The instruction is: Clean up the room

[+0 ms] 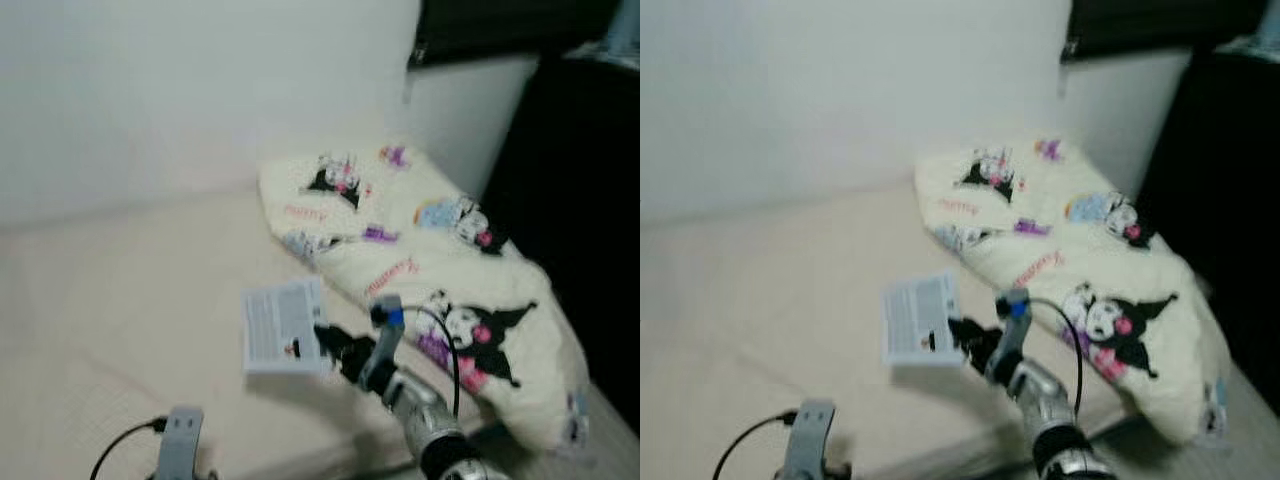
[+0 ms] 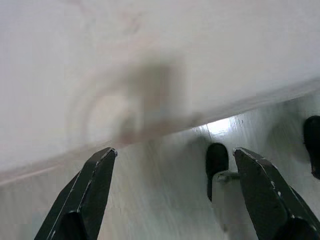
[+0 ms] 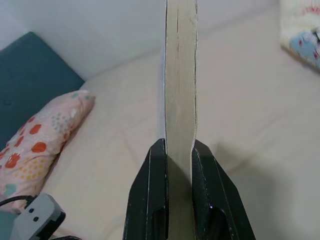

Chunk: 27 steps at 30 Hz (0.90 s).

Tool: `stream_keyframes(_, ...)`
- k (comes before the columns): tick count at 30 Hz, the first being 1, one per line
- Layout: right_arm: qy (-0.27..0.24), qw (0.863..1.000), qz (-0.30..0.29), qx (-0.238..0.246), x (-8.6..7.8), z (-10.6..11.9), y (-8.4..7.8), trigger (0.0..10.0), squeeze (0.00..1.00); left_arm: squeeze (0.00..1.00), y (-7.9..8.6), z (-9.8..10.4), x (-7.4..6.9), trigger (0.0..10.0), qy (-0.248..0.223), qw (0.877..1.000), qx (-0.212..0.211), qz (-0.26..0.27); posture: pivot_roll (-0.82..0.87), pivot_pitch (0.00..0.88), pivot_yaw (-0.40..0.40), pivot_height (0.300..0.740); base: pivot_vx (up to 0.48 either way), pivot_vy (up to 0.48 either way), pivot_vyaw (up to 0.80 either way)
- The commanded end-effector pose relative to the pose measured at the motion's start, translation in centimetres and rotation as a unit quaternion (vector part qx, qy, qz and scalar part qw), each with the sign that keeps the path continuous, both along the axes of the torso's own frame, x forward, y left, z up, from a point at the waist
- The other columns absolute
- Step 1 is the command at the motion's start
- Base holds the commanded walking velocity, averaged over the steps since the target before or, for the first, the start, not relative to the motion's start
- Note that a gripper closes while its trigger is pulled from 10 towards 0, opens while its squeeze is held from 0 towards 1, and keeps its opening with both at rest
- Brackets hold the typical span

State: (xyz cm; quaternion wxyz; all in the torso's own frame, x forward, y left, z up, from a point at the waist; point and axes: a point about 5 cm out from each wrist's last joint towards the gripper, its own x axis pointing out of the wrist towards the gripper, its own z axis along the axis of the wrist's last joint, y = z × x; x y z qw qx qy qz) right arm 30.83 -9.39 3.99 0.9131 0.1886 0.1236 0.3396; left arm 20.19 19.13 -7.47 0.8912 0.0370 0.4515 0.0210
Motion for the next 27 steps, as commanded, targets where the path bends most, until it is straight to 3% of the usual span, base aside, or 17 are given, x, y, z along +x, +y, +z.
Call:
stream_keyframes(1, -0.007, 1.0, 0.006, -0.009, -0.2, -0.1, 0.3, 0.0, 0.0, 0.0, -0.1, -0.5, -0.8, 10.0, 0.018, 1.0, 0.002, -0.002, -0.09, 0.009, 0.036, 0.731, 0.0, 0.0, 0.0)
stream_keyframes(3, 0.003, 1.0, 0.007, -0.029, -0.5, -0.6, 0.2, 0.0, 0.0, 0.0, -0.5, -0.5, -0.9, 10.0, 0.02, 1.0, 0.0, -0.012, -0.09, 0.01, 0.034, 0.731, 0.0, 0.0, 0.49)
stream_keyframes(4, 0.013, 0.999, 0.005, -0.041, -0.8, -1.2, 0.0, 10.0, 0.0, 0.0, -0.6, -0.6, -1.0, 10.0, 0.022, 1.0, -0.001, -0.017, -0.09, 0.012, 0.032, 0.731, 0.0, 0.0, 0.66)
stream_keyframes(6, 0.021, 0.999, 0.004, -0.049, -1.0, -1.5, -0.2, 10.0, 0.0, 0.0, -0.7, -0.7, -1.1, 10.0, 0.024, 0.999, -0.001, -0.021, -0.09, 0.012, 0.032, 0.731, 0.0, 0.0, 0.66)
stream_keyframes(9, 0.066, 0.995, -0.019, -0.076, -2.4, -3.7, -1.5, 10.0, 0.0, 0.0, -1.0, -0.9, -1.4, 10.0, 0.03, 0.999, -0.001, -0.039, -0.09, 0.012, 0.032, 0.731, 0.0, 0.0, 0.68)
stream_keyframes(16, 0.125, 0.986, -0.029, -0.108, -4.9, -6.3, -2.5, 10.0, 0.0, 0.0, -1.0, -1.0, -1.7, 10.0, 0.038, 0.998, -0.001, -0.055, -0.09, 0.009, 0.034, 0.731, 0.0, 0.0, 0.68)
stream_keyframes(27, 0.165, 0.978, 0.012, -0.129, -7.7, -8.4, -1.0, 10.0, 0.0, 0.0, -1.5, -1.6, -2.7, 10.0, 0.067, 0.996, -0.011, -0.062, -0.09, 0.011, 0.04, 0.731, -0.096, 0.0, 0.68)
